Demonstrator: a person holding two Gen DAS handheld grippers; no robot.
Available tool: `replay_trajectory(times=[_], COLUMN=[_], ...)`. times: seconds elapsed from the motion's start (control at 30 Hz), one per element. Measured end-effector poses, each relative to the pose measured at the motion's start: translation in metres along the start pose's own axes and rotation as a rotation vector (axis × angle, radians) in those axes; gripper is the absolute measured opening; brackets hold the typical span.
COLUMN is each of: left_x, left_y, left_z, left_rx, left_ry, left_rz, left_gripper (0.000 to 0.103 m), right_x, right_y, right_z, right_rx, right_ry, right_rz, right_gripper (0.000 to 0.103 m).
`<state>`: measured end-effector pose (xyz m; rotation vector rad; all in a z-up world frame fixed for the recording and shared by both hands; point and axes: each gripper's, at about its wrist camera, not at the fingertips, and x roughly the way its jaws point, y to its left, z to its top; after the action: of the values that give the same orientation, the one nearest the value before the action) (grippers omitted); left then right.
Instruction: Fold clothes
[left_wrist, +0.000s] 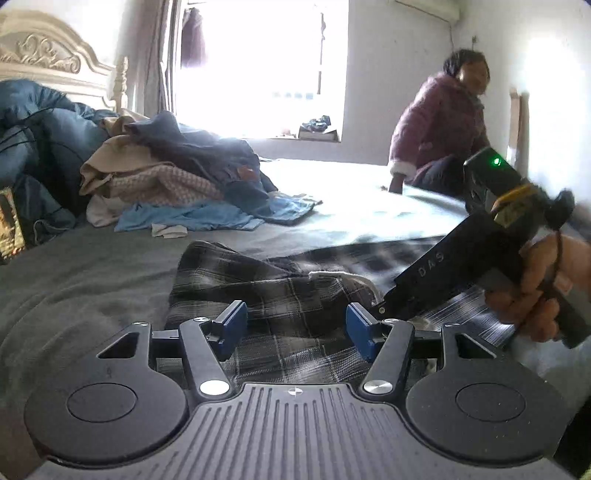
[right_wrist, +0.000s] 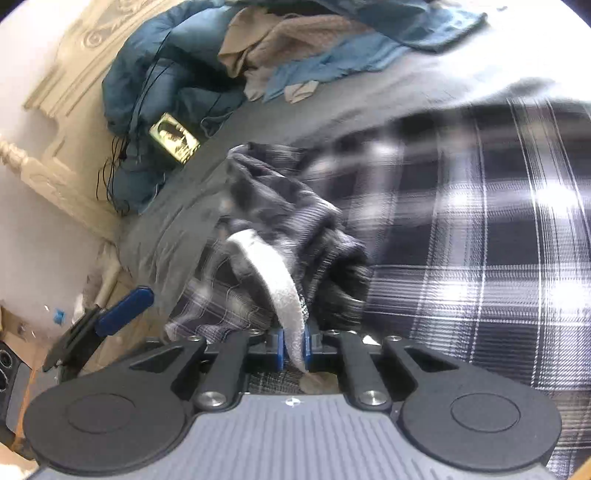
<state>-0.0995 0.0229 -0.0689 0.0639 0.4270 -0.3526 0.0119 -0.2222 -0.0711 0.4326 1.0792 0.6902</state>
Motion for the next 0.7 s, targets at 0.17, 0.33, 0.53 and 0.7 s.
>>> replay_trajectory(times=[0.17,0.33,0.53,0.7], left_x=[0.033,0.029,0.014,-0.002], left_y=[-0.019,-0.019,-0.022,-0.031], left_z=[-0.016,-0.022,-0.018,-0.007], left_rx=[0.125,0.137,0.172,0.157], left_ry=[0.112,0.101,0.083,0.023], left_rz=[0.072,0.081,0.082,-0.038], left_gripper=[0.059,0.059,0.059,0.059], right_x=[-0.013,-0.049,-0.012,0.013], right_y=[0.008,0.026,0.009,-0.006], right_z=[0.005,0.022,0.045,0.032], right_rx=[-0.064,-0.115,-0.051,-0.075], right_ry=[-0.011,-0.189,-0.244,-0.164], right_rz=[-0.043,-0.068,-0.121,-0.151], right_gripper=[0.026,0.034,0.034,0.03])
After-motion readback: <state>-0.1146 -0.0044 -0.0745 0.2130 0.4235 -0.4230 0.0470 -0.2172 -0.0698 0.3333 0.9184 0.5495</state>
